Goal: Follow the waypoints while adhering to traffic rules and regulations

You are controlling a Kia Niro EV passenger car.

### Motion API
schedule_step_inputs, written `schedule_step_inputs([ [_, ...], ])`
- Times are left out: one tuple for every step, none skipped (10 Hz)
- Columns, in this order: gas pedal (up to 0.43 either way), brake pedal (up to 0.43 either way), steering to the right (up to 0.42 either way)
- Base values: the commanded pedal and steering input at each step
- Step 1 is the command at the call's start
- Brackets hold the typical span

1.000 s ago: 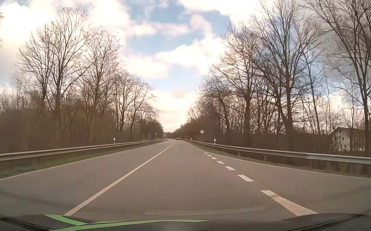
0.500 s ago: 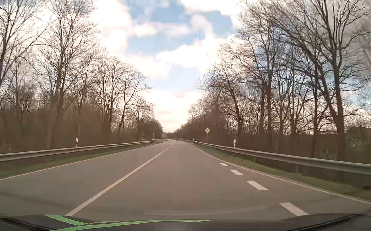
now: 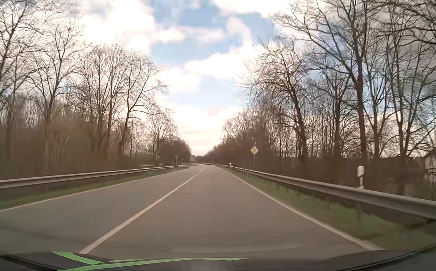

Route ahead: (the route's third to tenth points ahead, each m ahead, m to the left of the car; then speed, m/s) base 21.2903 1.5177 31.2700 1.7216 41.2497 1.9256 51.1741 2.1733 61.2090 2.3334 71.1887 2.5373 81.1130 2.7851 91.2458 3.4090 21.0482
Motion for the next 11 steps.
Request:
schedule_step_inputs([
  [0.240,0.000,-0.001],
  [0.240,0.000,-0.001],
  [0.240,0.000,-0.001],
  [0.240,0.000,-0.001],
  [0.240,0.000,-0.001],
  [0.240,0.000,-0.001],
  [0.240,0.000,0.000],
  [0.240,0.000,-0.001],
  [0.240,0.000,-0.001],
  [0.240,0.000,-0.001],
  [0.240,0.000,-0.001],
])
